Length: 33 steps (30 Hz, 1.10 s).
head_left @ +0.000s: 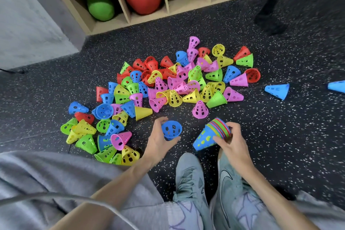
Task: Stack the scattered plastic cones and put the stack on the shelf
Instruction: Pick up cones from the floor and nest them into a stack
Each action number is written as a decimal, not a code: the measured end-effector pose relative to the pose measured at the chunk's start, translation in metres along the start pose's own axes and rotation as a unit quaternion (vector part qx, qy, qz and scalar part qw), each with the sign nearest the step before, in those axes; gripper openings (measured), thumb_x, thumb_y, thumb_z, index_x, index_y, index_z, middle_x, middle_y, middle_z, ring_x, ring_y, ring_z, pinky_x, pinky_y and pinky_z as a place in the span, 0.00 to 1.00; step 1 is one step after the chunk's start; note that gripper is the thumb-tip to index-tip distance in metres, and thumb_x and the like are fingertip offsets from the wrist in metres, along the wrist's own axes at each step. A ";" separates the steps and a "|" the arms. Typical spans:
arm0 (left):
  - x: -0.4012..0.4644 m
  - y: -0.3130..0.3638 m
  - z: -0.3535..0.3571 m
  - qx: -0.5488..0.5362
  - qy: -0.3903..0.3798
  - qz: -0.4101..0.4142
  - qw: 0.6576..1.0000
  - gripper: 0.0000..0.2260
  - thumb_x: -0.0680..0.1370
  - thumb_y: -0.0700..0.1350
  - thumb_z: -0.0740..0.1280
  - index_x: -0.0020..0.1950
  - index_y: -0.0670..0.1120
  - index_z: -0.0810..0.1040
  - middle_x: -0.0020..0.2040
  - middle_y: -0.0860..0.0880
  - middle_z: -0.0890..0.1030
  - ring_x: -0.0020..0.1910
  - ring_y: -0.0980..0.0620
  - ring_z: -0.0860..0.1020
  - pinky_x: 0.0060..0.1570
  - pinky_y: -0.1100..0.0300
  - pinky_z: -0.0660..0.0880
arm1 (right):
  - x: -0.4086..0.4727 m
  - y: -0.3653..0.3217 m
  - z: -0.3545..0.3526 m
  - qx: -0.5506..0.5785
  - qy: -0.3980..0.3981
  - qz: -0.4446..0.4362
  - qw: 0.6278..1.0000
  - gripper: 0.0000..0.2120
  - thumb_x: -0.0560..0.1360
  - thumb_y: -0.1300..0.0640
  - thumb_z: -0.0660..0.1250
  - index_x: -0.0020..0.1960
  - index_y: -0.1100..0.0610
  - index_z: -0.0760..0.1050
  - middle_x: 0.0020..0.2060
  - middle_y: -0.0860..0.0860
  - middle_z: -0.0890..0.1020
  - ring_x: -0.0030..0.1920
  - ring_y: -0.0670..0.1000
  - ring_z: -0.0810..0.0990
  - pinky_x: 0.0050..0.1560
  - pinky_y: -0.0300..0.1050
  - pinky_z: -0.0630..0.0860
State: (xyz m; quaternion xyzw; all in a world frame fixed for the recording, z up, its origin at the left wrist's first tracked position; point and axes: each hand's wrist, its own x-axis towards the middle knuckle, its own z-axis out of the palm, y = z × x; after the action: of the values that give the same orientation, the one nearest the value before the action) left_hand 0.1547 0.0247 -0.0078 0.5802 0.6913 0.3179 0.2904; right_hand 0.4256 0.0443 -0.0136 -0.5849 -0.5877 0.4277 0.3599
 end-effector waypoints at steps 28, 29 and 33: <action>-0.049 0.039 0.065 -0.059 -0.027 0.014 0.998 0.42 0.72 0.58 0.77 0.74 0.78 0.53 0.43 0.59 0.82 0.32 0.61 0.75 0.34 0.68 0.66 | 0.003 -0.039 0.002 -0.059 -0.151 -0.060 0.985 0.11 0.78 0.61 0.70 0.57 0.49 0.77 0.45 0.42 0.80 0.45 0.38 0.78 0.48 0.33 0.73; -0.049 0.041 0.069 -0.062 -0.029 0.012 0.998 0.41 0.72 0.58 0.77 0.75 0.76 0.54 0.39 0.61 0.80 0.31 0.61 0.74 0.33 0.68 0.66 | 0.005 -0.039 0.000 -0.054 -0.151 -0.060 0.985 0.10 0.77 0.61 0.70 0.56 0.49 0.78 0.44 0.41 0.81 0.45 0.38 0.79 0.48 0.33 0.73; -0.045 0.044 0.088 -0.084 -0.046 0.001 0.995 0.40 0.73 0.56 0.77 0.78 0.69 0.58 0.34 0.63 0.77 0.30 0.61 0.72 0.31 0.68 0.64 | 0.014 -0.030 -0.013 -0.044 -0.137 -0.051 0.988 0.08 0.77 0.60 0.71 0.52 0.48 0.82 0.45 0.41 0.85 0.48 0.41 0.82 0.53 0.41 0.78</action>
State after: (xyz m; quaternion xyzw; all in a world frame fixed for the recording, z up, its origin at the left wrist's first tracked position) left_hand 0.2571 -0.0054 -0.0278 0.5687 0.6475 0.3483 0.3687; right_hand 0.4256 0.0609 0.0185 -0.5053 -0.6785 0.4589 0.2714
